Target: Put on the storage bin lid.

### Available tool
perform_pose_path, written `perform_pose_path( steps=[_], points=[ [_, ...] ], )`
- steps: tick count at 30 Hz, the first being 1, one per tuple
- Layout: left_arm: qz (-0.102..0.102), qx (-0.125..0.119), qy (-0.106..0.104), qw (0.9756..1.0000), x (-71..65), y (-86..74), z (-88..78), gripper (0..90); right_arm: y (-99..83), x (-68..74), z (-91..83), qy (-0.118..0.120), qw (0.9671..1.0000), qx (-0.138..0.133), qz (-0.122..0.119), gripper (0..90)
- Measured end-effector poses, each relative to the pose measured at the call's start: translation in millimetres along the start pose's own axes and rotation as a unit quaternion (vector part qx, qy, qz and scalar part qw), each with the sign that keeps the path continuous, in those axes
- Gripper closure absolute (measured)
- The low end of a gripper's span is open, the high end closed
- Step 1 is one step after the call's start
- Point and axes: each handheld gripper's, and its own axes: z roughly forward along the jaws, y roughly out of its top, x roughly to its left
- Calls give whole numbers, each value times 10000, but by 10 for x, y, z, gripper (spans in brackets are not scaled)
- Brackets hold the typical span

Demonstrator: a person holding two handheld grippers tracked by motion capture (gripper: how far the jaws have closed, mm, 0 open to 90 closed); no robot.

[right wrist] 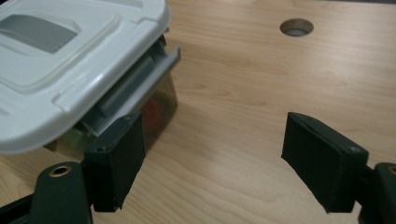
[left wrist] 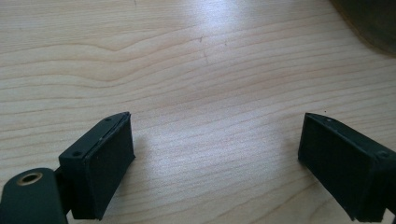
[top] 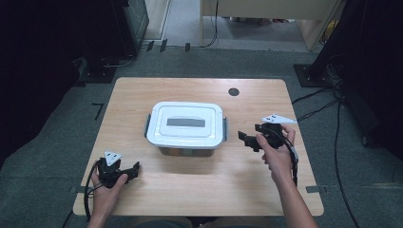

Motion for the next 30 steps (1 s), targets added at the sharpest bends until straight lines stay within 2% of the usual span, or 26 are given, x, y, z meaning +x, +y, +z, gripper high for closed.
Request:
perform_pose_path(
  steps=[8, 13, 25, 30],
  points=[
    [0, 0, -1, 10000, 0, 0, 0, 104, -329, -137, -68, -85, 9998, 101, 141, 217],
    [-1, 2, 0, 10000, 0, 0, 0, 104, -521, -219, -89, -199, 9995, 227, 97, 214],
    [7, 6, 0, 10000, 0, 0, -1, 104, -915, -474, -198, -512, 9975, 417, 233, 217],
    [6, 6, 1, 10000, 0, 0, -1, 104, -1061, -544, -206, -522, 9966, 558, 313, 216]
  ],
)
